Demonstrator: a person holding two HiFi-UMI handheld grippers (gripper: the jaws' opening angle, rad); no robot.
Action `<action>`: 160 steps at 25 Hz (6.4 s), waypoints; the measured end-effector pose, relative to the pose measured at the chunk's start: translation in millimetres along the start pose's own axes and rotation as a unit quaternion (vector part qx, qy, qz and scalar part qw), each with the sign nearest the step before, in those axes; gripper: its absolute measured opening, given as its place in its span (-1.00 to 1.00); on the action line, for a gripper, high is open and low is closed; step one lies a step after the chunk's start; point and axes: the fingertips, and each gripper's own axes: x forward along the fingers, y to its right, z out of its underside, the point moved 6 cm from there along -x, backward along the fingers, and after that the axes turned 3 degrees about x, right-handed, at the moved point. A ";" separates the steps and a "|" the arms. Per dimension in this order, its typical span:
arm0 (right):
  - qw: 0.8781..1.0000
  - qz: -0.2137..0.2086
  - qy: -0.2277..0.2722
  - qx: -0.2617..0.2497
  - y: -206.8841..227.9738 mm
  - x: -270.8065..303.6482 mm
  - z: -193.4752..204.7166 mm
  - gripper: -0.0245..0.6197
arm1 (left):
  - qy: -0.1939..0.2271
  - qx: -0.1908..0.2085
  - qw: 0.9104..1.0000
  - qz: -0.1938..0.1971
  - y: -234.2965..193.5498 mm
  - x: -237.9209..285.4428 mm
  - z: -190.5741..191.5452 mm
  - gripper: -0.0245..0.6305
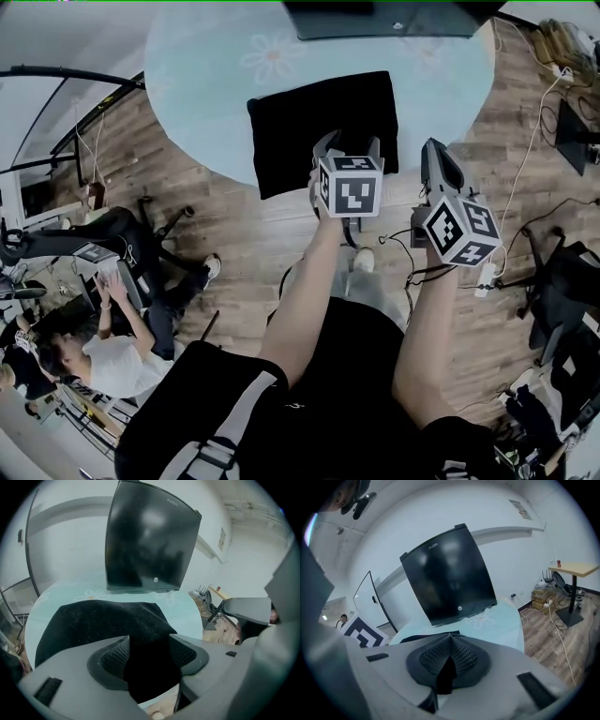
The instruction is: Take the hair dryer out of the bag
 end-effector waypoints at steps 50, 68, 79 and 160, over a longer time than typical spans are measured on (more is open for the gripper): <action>0.986 -0.038 -0.147 -0.063 -30.3 107.3 37.5 -0.53 | 0.048 -0.002 0.998 -0.047 -86.3 -49.0 -32.2 -0.84; 0.980 -0.041 -0.192 0.025 -25.4 141.0 39.2 -0.65 | 0.067 0.043 0.994 0.076 -117.6 -71.9 -4.1 -0.39; 0.973 -0.015 -0.229 0.023 -28.8 141.0 31.8 -0.82 | 0.000 0.042 0.998 0.054 -151.4 -86.1 77.2 -0.28; 0.982 0.008 -0.065 0.175 108.7 98.6 -71.0 -0.85 | 0.047 -0.067 0.961 -0.265 -316.3 -104.7 63.6 -0.67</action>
